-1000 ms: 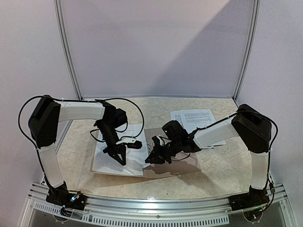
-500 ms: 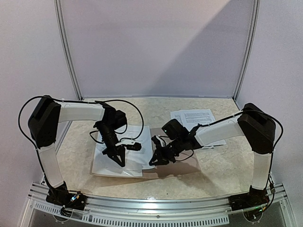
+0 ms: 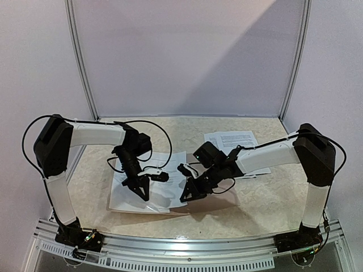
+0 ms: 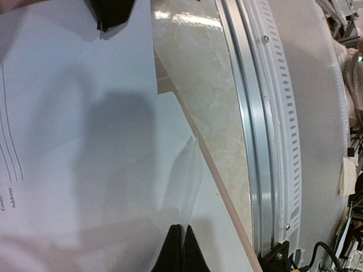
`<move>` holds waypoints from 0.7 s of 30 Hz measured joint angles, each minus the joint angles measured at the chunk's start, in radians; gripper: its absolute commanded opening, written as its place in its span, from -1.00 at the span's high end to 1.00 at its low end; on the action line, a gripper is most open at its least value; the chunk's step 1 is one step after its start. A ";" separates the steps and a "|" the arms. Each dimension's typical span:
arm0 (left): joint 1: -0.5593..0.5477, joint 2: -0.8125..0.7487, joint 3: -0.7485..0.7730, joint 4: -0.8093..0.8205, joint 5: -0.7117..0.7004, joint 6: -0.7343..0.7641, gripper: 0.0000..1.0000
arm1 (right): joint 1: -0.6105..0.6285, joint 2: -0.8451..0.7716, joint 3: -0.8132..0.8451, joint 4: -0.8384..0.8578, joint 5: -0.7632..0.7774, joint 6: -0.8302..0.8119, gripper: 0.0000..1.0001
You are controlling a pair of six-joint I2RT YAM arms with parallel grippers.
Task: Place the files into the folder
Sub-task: Insert the folder to form pockets on the folder.
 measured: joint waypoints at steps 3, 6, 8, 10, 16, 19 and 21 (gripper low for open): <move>0.000 0.000 -0.001 0.000 -0.001 0.004 1.00 | -0.012 0.002 0.000 0.023 -0.009 0.003 0.36; -0.002 0.000 -0.001 0.000 -0.003 0.005 1.00 | -0.034 0.004 -0.005 0.103 -0.029 0.039 0.27; -0.005 0.000 -0.001 0.000 -0.003 0.006 1.00 | -0.042 0.013 -0.005 0.159 -0.040 0.069 0.26; -0.007 0.000 -0.001 0.000 -0.003 0.006 1.00 | -0.047 0.031 -0.005 0.215 -0.051 0.096 0.25; -0.009 0.000 -0.001 0.002 -0.003 0.006 1.00 | -0.048 0.109 -0.021 0.334 -0.078 0.192 0.15; -0.009 0.000 -0.001 0.002 -0.003 0.006 1.00 | -0.048 0.135 -0.039 0.367 -0.087 0.229 0.06; -0.010 0.000 -0.001 0.002 -0.008 0.006 1.00 | -0.048 0.141 -0.045 0.385 -0.100 0.249 0.09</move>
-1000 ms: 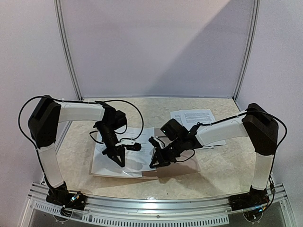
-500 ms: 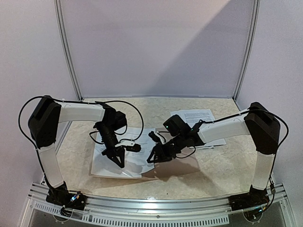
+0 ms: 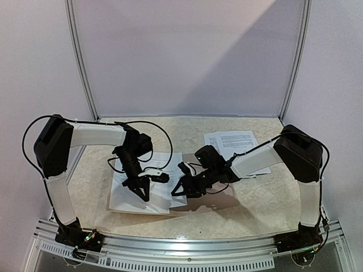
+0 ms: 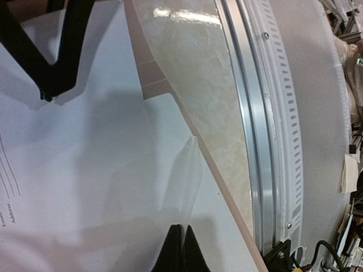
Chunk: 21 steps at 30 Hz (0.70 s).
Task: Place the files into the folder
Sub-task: Insert the folder to form pockets on the folder.
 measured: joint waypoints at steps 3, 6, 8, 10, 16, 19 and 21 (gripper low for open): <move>0.000 0.000 0.000 0.000 -0.005 0.000 1.00 | 0.000 0.000 -0.002 0.013 -0.003 0.014 0.62; -0.001 0.000 0.000 0.000 -0.008 0.000 1.00 | 0.002 0.002 -0.003 0.024 -0.010 0.033 0.98; -0.001 0.000 0.000 0.000 -0.010 -0.001 1.00 | 0.003 0.005 -0.003 0.027 -0.019 0.029 0.99; -0.001 0.000 0.000 -0.001 -0.010 -0.003 1.00 | 0.003 0.005 -0.003 0.006 -0.020 0.016 0.99; -0.001 0.000 0.000 -0.006 -0.010 -0.003 1.00 | 0.003 -0.026 -0.002 -0.185 0.002 -0.151 0.99; -0.001 0.000 0.000 -0.007 -0.011 -0.003 1.00 | 0.003 -0.074 0.004 -0.294 0.018 -0.252 0.99; -0.001 0.000 0.000 -0.008 -0.011 -0.003 1.00 | 0.003 -0.098 0.016 -0.353 0.036 -0.311 0.99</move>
